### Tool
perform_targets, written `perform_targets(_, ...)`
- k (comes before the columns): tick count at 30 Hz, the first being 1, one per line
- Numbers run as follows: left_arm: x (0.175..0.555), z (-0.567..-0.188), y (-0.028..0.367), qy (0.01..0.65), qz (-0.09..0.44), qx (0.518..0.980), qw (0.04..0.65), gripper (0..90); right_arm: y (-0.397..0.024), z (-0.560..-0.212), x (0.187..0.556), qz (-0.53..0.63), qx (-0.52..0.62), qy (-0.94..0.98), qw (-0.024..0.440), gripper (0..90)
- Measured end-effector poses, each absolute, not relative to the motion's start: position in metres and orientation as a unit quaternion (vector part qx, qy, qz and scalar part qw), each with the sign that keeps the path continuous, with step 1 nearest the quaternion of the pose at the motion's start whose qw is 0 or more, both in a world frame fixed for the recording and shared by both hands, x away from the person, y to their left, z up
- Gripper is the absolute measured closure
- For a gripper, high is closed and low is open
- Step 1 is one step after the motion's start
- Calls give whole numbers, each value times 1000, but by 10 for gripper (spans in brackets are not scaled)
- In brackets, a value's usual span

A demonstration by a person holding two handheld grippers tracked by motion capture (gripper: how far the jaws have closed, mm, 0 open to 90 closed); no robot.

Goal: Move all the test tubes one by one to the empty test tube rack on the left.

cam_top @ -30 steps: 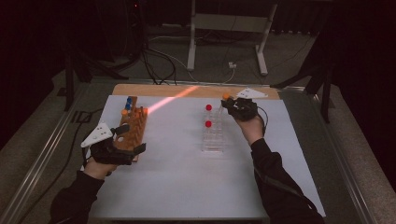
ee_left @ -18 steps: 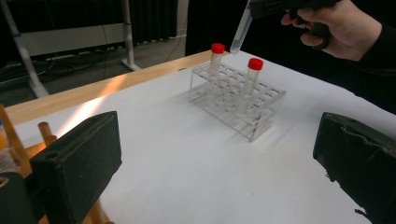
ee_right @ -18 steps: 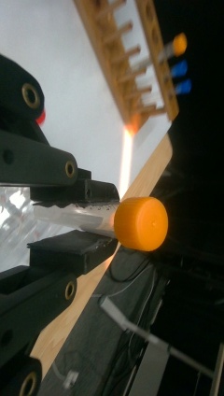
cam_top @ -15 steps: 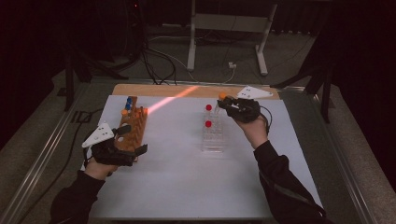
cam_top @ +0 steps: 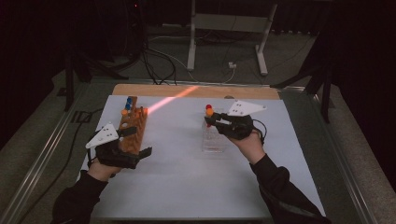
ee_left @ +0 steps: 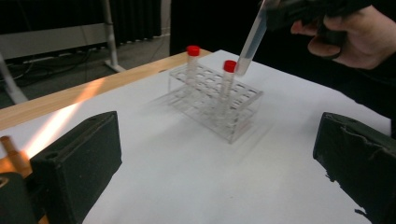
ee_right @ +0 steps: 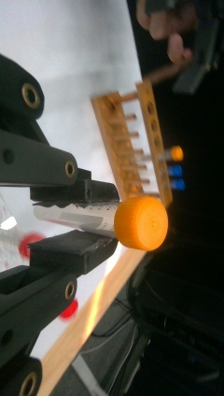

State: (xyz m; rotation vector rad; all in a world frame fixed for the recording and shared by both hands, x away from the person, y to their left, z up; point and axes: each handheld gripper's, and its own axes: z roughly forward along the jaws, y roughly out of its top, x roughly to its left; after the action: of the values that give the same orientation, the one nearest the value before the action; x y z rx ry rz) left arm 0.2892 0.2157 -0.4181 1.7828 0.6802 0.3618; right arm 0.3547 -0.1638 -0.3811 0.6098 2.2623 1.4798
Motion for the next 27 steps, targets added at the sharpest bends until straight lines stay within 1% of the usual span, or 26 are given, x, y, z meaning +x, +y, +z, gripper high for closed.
perform_targets(12, 285, -419, 194, 262, 123, 771, 568, 21, -137, -411, 322, 515, 175, 829, 132, 748)
perform_targets(22, 278, -417, 175, 238, 103, 777, 573, 25, -121, -436, 307, 495, 158, 849, 98, 748)
perform_targets(27, 276, -419, 163, 227, 94, 781, 574, 64, -114, -442, 301, 490, 151, 854, 84, 748)
